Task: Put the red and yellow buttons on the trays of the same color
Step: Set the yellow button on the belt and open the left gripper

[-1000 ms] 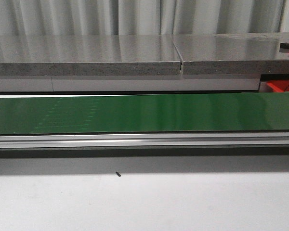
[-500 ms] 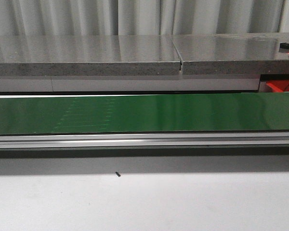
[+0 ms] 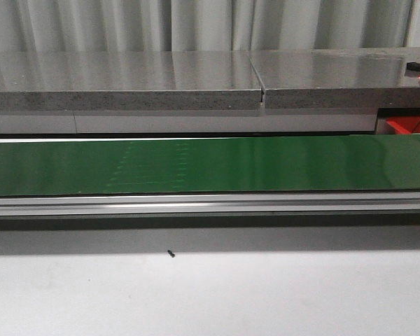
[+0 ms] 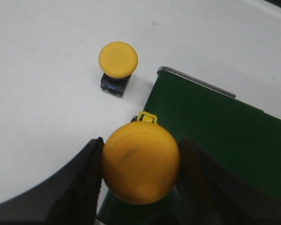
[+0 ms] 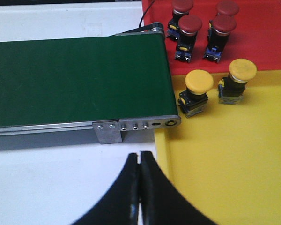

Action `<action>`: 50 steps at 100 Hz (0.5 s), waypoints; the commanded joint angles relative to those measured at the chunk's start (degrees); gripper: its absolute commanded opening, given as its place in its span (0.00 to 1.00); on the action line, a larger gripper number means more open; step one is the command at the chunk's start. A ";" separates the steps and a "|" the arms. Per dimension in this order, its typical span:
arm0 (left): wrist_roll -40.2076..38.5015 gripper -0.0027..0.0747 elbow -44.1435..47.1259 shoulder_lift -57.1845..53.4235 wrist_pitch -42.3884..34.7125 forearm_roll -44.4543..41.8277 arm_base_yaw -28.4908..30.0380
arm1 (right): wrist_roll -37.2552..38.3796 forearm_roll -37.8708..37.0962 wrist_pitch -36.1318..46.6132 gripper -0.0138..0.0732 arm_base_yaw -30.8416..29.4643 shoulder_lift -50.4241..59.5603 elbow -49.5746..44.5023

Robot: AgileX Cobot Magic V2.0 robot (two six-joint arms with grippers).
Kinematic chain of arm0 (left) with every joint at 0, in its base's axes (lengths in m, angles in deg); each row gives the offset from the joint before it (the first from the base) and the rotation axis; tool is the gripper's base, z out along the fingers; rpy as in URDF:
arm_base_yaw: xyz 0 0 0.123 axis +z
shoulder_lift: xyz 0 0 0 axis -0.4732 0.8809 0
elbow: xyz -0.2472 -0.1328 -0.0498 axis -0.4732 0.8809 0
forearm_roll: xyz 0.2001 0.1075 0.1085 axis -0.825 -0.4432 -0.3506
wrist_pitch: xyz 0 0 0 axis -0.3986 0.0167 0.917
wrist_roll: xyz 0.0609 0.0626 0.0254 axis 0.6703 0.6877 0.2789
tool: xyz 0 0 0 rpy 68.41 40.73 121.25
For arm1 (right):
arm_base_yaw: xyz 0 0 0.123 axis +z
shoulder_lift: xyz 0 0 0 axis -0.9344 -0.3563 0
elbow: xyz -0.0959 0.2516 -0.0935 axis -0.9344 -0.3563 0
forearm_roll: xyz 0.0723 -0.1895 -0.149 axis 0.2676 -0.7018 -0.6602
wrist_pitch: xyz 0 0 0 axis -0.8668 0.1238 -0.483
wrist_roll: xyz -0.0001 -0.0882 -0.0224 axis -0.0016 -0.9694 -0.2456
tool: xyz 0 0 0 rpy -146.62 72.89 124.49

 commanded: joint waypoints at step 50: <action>4.47 0.75 3.94 -3.34 -5.49 8.16 -2.91 | 0.05 -0.67 3.60 0.05 -0.03 0.03 1.52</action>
